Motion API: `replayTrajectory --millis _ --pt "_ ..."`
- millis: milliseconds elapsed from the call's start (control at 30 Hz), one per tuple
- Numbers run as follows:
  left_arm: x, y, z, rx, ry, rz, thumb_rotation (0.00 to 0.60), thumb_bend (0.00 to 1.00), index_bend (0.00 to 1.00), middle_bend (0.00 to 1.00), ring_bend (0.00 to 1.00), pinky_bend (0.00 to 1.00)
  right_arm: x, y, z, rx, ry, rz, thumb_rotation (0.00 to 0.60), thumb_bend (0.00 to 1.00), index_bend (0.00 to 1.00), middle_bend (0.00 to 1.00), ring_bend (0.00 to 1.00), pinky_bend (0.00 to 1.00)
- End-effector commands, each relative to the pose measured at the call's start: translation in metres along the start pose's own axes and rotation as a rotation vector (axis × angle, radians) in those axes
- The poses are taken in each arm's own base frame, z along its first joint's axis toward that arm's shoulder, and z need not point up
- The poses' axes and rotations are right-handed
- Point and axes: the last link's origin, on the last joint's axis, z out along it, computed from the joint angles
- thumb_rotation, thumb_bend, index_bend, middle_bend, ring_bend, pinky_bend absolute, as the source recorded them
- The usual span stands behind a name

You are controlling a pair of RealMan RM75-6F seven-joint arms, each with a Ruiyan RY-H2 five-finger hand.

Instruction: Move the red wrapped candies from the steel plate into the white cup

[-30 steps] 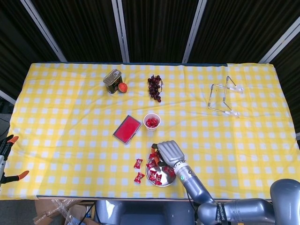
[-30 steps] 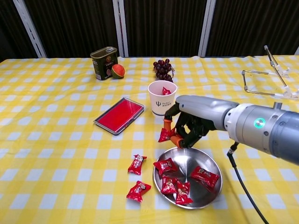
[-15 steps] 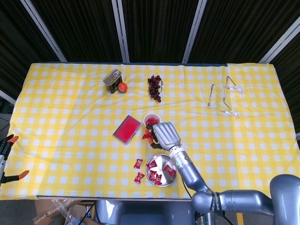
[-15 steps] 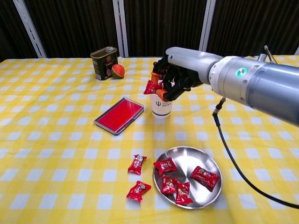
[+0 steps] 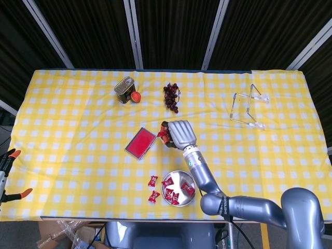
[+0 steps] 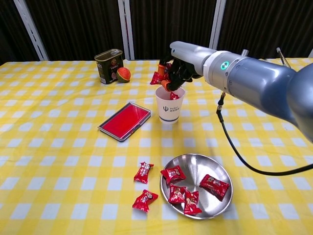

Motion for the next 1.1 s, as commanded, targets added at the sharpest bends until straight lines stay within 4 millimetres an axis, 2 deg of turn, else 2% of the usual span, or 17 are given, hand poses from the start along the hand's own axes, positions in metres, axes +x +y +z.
replayTrajectory --millis 33,267,467,633,833,933,1100 --pt "0.000 0.000 0.000 0.002 -0.004 -0.001 0.600 0.03 0.00 0.00 0.00 0.00 -0.005 0.003 0.008 -0.013 -0.007 0.013 0.600 0.62 0.59 0.74 0.84 1.00" --pt "0.000 0.000 0.000 0.005 -0.008 -0.002 0.600 0.03 0.00 0.00 0.00 0.00 -0.009 0.014 0.014 -0.033 -0.007 0.001 0.600 0.62 0.56 0.74 0.84 1.00" --pt "0.000 0.000 0.000 0.005 -0.009 -0.002 0.600 0.03 0.00 0.00 0.00 0.00 -0.010 0.017 0.012 -0.034 -0.008 -0.002 0.600 0.63 0.45 0.74 0.84 1.00" --pt "0.000 0.000 0.000 0.004 -0.006 -0.001 0.600 0.03 0.00 0.00 0.00 0.00 -0.011 0.018 0.010 -0.037 -0.013 -0.001 0.600 0.59 0.35 0.74 0.84 1.00" --pt "0.000 0.000 -0.001 0.000 -0.003 -0.001 0.600 0.02 0.00 0.00 0.00 0.00 -0.010 0.019 0.006 -0.042 -0.009 0.000 0.600 0.58 0.33 0.74 0.84 1.00" --pt "0.000 0.000 -0.001 0.000 -0.004 -0.002 0.600 0.03 0.00 0.00 0.00 0.00 -0.008 0.019 0.004 -0.040 -0.006 0.006 0.600 0.57 0.28 0.74 0.84 1.00" --pt "0.000 0.001 -0.001 0.000 -0.004 -0.002 0.600 0.03 0.00 0.00 0.00 0.00 -0.006 0.018 0.003 -0.036 0.001 0.011 0.600 0.50 0.18 0.74 0.82 1.00"
